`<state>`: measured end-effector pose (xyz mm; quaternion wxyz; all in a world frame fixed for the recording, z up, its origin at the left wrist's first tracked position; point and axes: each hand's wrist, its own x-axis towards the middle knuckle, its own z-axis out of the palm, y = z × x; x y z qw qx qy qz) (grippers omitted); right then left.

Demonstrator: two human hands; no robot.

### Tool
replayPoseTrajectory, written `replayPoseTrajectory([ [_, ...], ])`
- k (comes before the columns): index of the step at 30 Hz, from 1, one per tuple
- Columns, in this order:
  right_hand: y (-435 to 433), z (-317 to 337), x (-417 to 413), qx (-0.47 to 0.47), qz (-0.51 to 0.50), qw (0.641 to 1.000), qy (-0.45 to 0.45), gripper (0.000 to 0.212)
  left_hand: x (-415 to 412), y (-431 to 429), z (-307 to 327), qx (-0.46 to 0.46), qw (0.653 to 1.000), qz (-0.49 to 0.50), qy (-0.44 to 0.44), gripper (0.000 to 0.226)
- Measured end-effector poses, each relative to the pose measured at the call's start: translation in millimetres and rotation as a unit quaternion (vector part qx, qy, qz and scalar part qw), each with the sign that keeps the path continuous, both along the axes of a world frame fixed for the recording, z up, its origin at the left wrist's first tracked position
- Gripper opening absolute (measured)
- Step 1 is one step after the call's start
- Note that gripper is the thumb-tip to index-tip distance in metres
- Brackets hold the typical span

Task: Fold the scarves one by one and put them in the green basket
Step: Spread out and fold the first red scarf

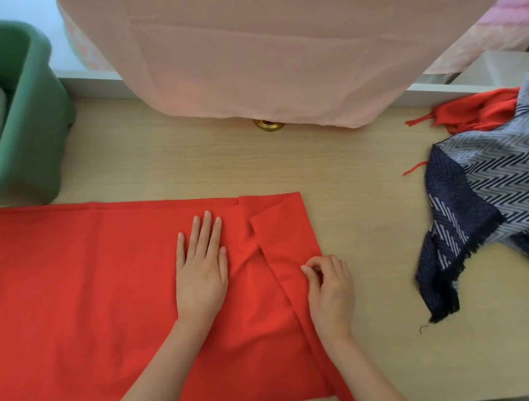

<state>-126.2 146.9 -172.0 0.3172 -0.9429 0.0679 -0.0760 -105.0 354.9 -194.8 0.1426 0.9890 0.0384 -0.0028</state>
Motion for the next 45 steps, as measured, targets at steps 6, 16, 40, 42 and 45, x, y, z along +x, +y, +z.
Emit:
replayPoseTrajectory([
  [6, -53, 16, 13, 0.098, -0.148, 0.984, 0.025, 0.005, 1, 1, -2, 0.005, 1.000, -0.003, 0.005, 0.053],
  [16, -89, 29, 39, 0.032, -0.167, 0.980, 0.104, 0.017, 2, 0, -3, -0.018, 1.000, -0.010, -0.010, 0.053],
  [40, -58, 19, 142, -0.077, 0.205, 0.972, 0.087, 0.023, 77, 12, 16, -0.127, 0.986, -0.032, -0.107, 0.026],
  [42, -57, 19, 145, -0.073, 0.209, 0.971, 0.095, 0.021, 76, 11, 17, -0.138, 0.985, -0.040, -0.095, 0.019],
  [45, -58, 18, 148, -0.050, 0.220, 0.966, 0.125, 0.017, 81, 13, 18, -0.153, 0.984, -0.049, -0.076, 0.010],
])
